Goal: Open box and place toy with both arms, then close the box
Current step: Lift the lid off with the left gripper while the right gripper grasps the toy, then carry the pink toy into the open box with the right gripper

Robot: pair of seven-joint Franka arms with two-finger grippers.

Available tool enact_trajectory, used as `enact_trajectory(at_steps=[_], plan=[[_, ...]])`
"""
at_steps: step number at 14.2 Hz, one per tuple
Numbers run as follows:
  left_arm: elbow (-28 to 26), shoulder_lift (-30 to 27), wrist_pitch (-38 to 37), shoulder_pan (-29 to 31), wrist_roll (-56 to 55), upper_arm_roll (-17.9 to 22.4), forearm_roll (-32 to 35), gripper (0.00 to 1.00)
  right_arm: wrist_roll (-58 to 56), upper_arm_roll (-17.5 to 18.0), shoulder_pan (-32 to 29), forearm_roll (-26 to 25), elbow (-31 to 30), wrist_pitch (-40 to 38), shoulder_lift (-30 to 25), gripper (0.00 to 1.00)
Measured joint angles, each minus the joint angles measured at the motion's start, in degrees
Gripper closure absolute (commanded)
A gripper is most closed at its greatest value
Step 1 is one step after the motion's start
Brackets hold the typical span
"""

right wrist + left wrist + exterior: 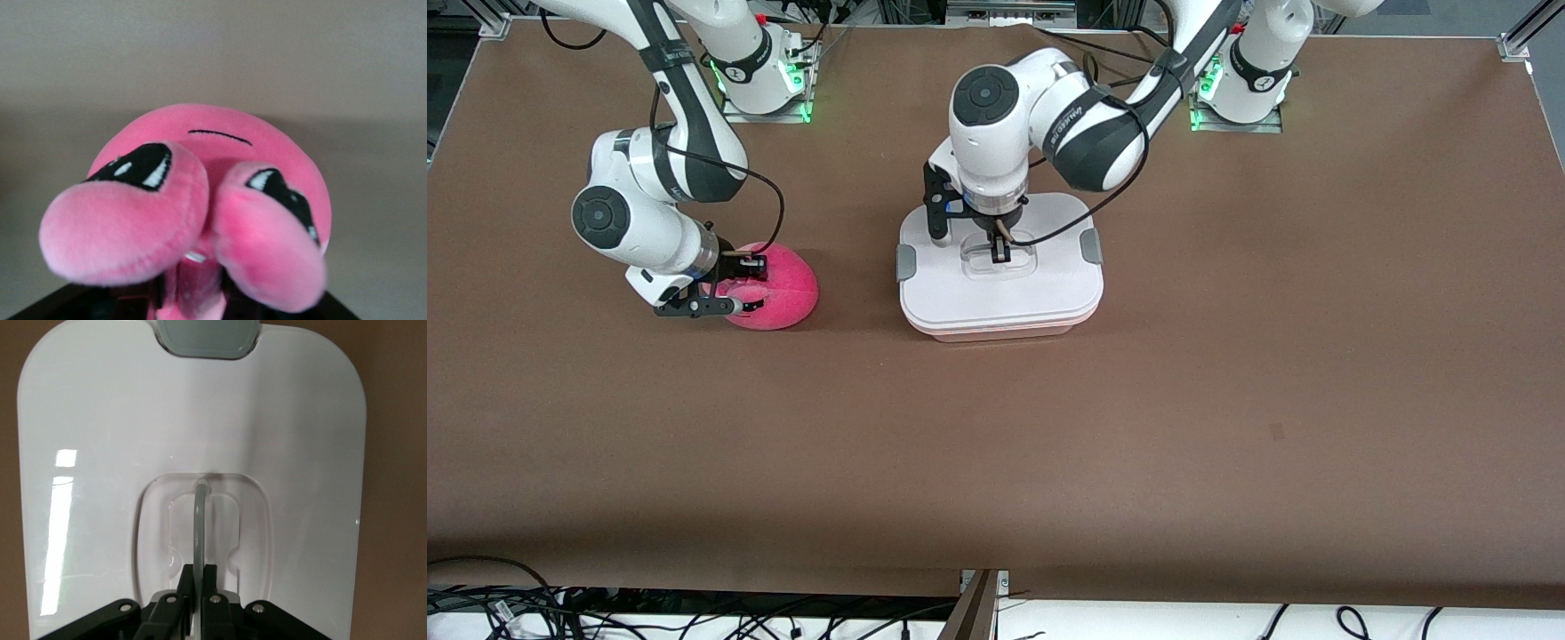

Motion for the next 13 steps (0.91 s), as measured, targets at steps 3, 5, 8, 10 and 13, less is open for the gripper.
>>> enact_trajectory(at_steps=[3, 5, 8, 10, 13], plan=[[3.4, -0.8, -5.7, 0.7, 0.0, 0.6, 0.0, 1.0, -6.0, 0.1, 0.0, -0.1, 3.9, -4.0, -0.3, 1.0], [4.7, -1.4, -8.2, 3.7, 1.3, 0.9, 0.0, 1.0, -13.6, 0.2, 0.1, -0.1, 8.3, -7.8, -0.5, 1.0], [5.9, -2.3, -11.4, 13.0, 8.4, 1.2, -2.3, 1.0, -26.4, 0.3, 1.8, -2.6, 16.1, -14.5, -0.6, 1.0], [7.1, -2.6, -14.3, 20.7, 16.9, 1.3, -3.2, 1.0, -33.0, 0.5, 5.1, -3.9, 21.2, -18.1, -0.4, 1.0], [8.0, -2.6, -17.2, 30.4, 28.5, 1.5, -3.4, 1.0, -45.9, 1.1, 10.6, -4.0, 25.8, -20.8, 0.3, 1.0]])
